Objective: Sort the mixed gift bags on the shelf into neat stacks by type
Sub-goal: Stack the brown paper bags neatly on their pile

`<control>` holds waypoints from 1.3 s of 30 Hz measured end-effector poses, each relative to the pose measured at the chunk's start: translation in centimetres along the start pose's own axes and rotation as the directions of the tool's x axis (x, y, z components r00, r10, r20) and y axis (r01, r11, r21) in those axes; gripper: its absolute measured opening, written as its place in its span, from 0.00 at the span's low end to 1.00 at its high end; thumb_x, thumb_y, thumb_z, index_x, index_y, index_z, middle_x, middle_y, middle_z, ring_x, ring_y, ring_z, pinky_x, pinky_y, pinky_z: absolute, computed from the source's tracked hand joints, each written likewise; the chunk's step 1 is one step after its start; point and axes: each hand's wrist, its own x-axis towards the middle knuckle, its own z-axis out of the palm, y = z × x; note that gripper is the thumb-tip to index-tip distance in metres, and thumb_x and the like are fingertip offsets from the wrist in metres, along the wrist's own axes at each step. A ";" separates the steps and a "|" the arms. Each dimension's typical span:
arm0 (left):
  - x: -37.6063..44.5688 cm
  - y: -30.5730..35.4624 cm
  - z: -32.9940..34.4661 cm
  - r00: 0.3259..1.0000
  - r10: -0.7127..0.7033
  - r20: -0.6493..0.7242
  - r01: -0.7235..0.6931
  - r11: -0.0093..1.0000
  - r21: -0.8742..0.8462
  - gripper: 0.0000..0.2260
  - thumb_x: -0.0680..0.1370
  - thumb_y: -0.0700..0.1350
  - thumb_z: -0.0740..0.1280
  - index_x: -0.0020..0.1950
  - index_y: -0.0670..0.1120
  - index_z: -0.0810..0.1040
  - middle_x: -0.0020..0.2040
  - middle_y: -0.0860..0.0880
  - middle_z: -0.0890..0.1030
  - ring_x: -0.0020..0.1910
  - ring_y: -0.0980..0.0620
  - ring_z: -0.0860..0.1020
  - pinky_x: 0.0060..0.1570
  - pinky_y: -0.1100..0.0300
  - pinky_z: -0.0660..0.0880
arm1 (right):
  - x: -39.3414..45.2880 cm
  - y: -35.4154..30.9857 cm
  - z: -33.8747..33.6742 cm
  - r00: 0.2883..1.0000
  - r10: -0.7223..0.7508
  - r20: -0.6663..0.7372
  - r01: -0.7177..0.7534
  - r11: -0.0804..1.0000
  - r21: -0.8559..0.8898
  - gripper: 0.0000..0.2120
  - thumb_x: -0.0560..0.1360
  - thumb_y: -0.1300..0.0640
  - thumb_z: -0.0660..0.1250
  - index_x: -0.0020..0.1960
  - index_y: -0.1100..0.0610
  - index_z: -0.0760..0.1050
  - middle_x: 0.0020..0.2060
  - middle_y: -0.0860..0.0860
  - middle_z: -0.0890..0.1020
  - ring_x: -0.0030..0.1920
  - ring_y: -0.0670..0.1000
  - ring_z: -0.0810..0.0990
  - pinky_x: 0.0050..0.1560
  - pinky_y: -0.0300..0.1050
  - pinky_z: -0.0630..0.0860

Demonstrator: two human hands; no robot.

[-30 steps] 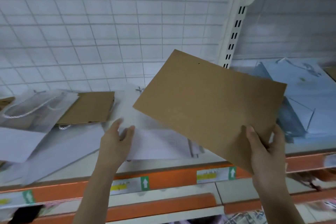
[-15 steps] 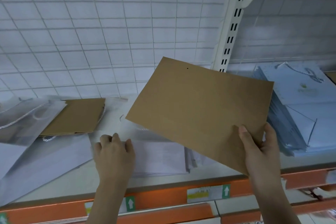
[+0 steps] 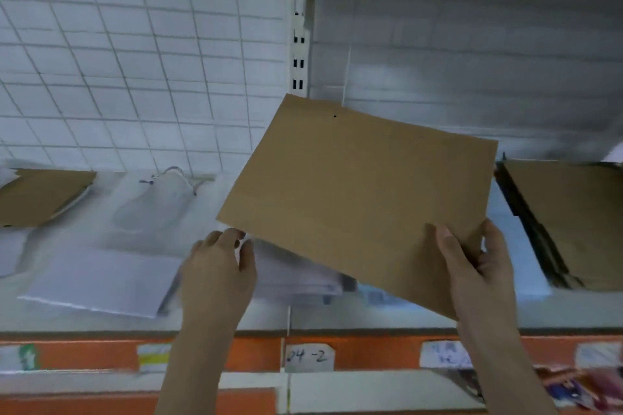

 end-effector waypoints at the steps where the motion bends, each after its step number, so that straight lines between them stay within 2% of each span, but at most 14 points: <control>1: -0.9 2.1 0.7 1.000 0.006 0.007 -0.006 1.000 -0.013 0.04 0.73 0.38 0.68 0.45 0.38 0.81 0.38 0.40 0.81 0.37 0.38 0.78 0.35 0.50 0.76 | 0.8 0.2 -1.9 1.000 -0.001 0.007 0.001 1.000 -0.005 0.15 0.74 0.49 0.66 0.59 0.41 0.68 0.49 0.35 0.76 0.51 0.40 0.75 0.52 0.45 0.69; 4: -2.2 6.6 2.1 0.999 0.031 0.021 -0.031 0.998 -0.046 0.04 0.73 0.38 0.68 0.44 0.38 0.81 0.38 0.41 0.81 0.37 0.39 0.77 0.36 0.51 0.75 | 2.6 0.7 -6.0 1.000 0.008 0.010 -0.008 1.000 0.007 0.18 0.75 0.49 0.65 0.64 0.45 0.69 0.52 0.38 0.78 0.54 0.43 0.76 0.54 0.44 0.70; 7: -2.3 9.9 3.1 0.997 0.071 -0.006 -0.071 0.996 -0.053 0.02 0.72 0.37 0.69 0.42 0.39 0.80 0.36 0.42 0.81 0.35 0.40 0.77 0.36 0.53 0.74 | 4.1 1.3 -9.4 1.000 0.028 -0.011 -0.028 1.000 0.013 0.17 0.75 0.50 0.65 0.64 0.48 0.71 0.55 0.43 0.79 0.56 0.46 0.76 0.58 0.47 0.70; 11: -1.4 12.8 4.2 0.993 0.108 -0.040 -0.111 0.992 -0.053 0.03 0.71 0.34 0.70 0.37 0.38 0.80 0.33 0.42 0.80 0.32 0.40 0.77 0.34 0.55 0.72 | 6.2 1.6 -12.1 0.995 0.086 -0.049 -0.084 0.995 0.046 0.09 0.76 0.51 0.64 0.56 0.47 0.75 0.47 0.39 0.80 0.50 0.42 0.77 0.51 0.43 0.70; 14: -0.4 14.0 5.6 0.989 0.138 -0.052 -0.141 0.989 -0.052 0.05 0.73 0.38 0.68 0.37 0.39 0.79 0.32 0.43 0.79 0.30 0.41 0.76 0.33 0.55 0.73 | 7.8 1.7 -13.8 0.990 0.116 -0.081 -0.112 0.992 0.056 0.06 0.76 0.52 0.64 0.52 0.46 0.76 0.42 0.39 0.81 0.45 0.42 0.77 0.44 0.41 0.71; 16: 0.0 15.0 6.3 0.989 0.136 -0.056 -0.139 0.989 -0.048 0.06 0.74 0.39 0.66 0.38 0.40 0.79 0.32 0.43 0.78 0.32 0.40 0.76 0.33 0.52 0.74 | 8.8 1.7 -15.0 0.987 0.121 -0.110 -0.116 0.992 0.048 0.07 0.76 0.51 0.64 0.53 0.46 0.76 0.43 0.40 0.80 0.46 0.44 0.78 0.46 0.43 0.72; 19: 0.2 16.7 7.5 0.985 0.155 -0.075 -0.158 0.986 -0.042 0.06 0.74 0.40 0.65 0.40 0.40 0.79 0.33 0.41 0.78 0.35 0.38 0.76 0.36 0.50 0.74 | 10.1 2.1 -16.9 0.983 0.134 -0.124 -0.129 0.990 0.049 0.10 0.75 0.47 0.64 0.56 0.45 0.74 0.47 0.41 0.79 0.50 0.47 0.77 0.53 0.51 0.72; 21: 0.2 17.7 8.0 0.984 0.155 -0.091 -0.156 0.988 -0.007 0.11 0.73 0.44 0.60 0.40 0.40 0.79 0.35 0.41 0.79 0.36 0.37 0.76 0.39 0.49 0.74 | 10.9 2.5 -18.2 0.982 0.141 -0.123 -0.137 0.990 0.046 0.14 0.74 0.45 0.64 0.59 0.45 0.72 0.50 0.42 0.78 0.52 0.48 0.76 0.54 0.53 0.71; 23: 0.2 18.7 8.5 0.983 0.136 -0.123 -0.130 0.990 0.054 0.14 0.73 0.47 0.59 0.40 0.40 0.80 0.39 0.40 0.80 0.39 0.36 0.77 0.43 0.47 0.74 | 11.9 2.8 -19.5 0.983 0.132 -0.128 -0.128 0.991 0.037 0.16 0.74 0.44 0.63 0.60 0.46 0.72 0.50 0.42 0.78 0.52 0.48 0.75 0.53 0.51 0.70; 26: -0.1 20.8 9.2 0.981 0.088 -0.173 -0.067 0.990 0.124 0.13 0.72 0.46 0.61 0.43 0.40 0.81 0.44 0.39 0.80 0.43 0.34 0.77 0.46 0.44 0.73 | 14.0 3.0 -21.9 0.984 0.127 -0.126 -0.123 0.992 0.041 0.14 0.75 0.46 0.64 0.59 0.48 0.72 0.48 0.41 0.77 0.50 0.46 0.75 0.47 0.45 0.68; 30: -1.5 24.9 10.5 0.974 0.028 -0.223 0.003 0.990 0.138 0.12 0.72 0.46 0.61 0.42 0.40 0.81 0.43 0.39 0.80 0.43 0.33 0.77 0.48 0.44 0.72 | 17.4 3.1 -26.9 0.981 0.170 -0.096 -0.169 0.985 0.022 0.11 0.75 0.47 0.64 0.57 0.44 0.70 0.49 0.41 0.76 0.53 0.49 0.75 0.57 0.54 0.71; 33: -3.2 29.3 12.4 0.979 -0.005 -0.202 0.027 0.994 0.105 0.17 0.73 0.50 0.57 0.41 0.40 0.80 0.42 0.39 0.80 0.43 0.35 0.78 0.45 0.45 0.73 | 20.0 3.1 -31.2 0.971 0.223 -0.092 -0.225 0.974 -0.013 0.16 0.74 0.46 0.65 0.61 0.41 0.67 0.53 0.43 0.72 0.57 0.52 0.72 0.62 0.58 0.68; 36: -5.4 33.4 14.4 0.984 -0.079 -0.159 0.104 0.982 0.157 0.14 0.74 0.49 0.62 0.43 0.40 0.80 0.46 0.38 0.80 0.46 0.34 0.77 0.45 0.44 0.73 | 22.3 3.7 -35.1 0.962 0.263 -0.070 -0.271 0.953 -0.134 0.27 0.73 0.43 0.65 0.70 0.43 0.63 0.61 0.43 0.69 0.61 0.53 0.69 0.64 0.57 0.66; 39: -7.0 35.3 15.8 0.981 -0.151 -0.121 0.174 0.963 0.205 0.14 0.74 0.47 0.67 0.53 0.37 0.79 0.55 0.36 0.77 0.53 0.32 0.74 0.50 0.41 0.71 | 24.0 4.9 -38.0 0.976 0.215 0.028 -0.192 0.917 -0.350 0.27 0.74 0.43 0.64 0.71 0.45 0.63 0.68 0.49 0.69 0.66 0.56 0.68 0.66 0.60 0.65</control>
